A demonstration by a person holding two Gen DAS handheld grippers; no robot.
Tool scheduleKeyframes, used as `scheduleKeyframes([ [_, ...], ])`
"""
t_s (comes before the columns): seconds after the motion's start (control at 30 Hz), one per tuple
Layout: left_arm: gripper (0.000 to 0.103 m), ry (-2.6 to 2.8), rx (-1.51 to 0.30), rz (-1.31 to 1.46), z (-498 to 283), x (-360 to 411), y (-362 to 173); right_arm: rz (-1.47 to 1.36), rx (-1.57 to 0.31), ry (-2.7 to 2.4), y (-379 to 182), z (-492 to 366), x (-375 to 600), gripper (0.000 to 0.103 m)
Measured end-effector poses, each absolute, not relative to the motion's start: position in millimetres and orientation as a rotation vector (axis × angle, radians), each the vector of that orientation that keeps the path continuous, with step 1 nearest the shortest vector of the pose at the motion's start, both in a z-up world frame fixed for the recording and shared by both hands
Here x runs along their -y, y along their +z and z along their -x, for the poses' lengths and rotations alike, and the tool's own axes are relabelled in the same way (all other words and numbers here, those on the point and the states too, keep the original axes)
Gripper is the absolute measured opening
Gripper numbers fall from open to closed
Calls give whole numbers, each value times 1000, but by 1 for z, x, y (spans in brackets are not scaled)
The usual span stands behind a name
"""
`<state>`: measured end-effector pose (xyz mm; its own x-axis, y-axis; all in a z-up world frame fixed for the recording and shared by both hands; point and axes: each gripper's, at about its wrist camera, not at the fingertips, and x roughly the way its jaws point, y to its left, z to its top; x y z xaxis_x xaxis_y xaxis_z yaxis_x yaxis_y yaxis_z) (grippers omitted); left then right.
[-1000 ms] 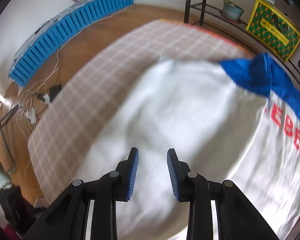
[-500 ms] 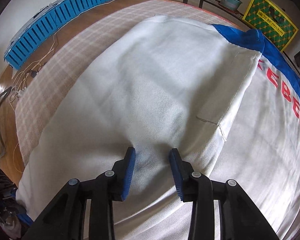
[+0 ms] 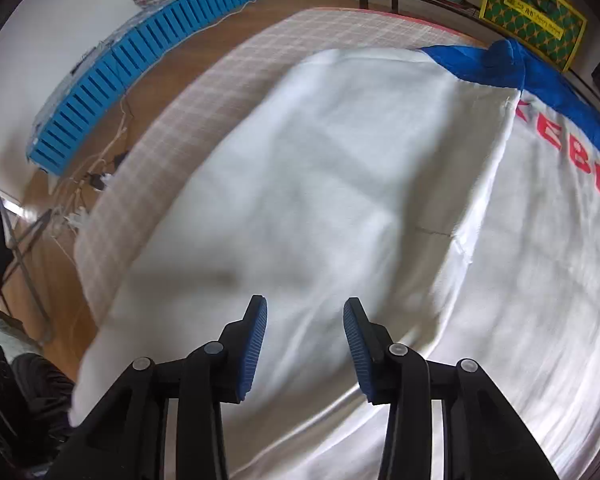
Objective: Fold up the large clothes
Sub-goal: 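Fold the sleeve and side panel inward over the jacket back with both tools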
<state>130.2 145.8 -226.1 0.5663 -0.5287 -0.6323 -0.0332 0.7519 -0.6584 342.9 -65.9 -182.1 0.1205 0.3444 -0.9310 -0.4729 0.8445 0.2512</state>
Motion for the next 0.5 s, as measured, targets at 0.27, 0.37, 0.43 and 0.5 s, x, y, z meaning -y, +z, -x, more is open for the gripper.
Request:
scheduleKeyframes([
  [0.27, 15, -308, -930, 607, -134, -134, -217, 99, -1413, 748, -164, -313, -8, 67],
  [0.37, 15, -303, -928, 587, -134, -131, -217, 239, -1440, 670, -182, -306, -29, 49],
  [0.43, 15, -297, -932, 572, -134, -131, -217, 263, -1473, 655, -196, -304, -25, 21],
  [0.5, 18, -278, -931, 586, -134, -135, -220, 214, -1496, 647, -204, -305, -20, 10],
])
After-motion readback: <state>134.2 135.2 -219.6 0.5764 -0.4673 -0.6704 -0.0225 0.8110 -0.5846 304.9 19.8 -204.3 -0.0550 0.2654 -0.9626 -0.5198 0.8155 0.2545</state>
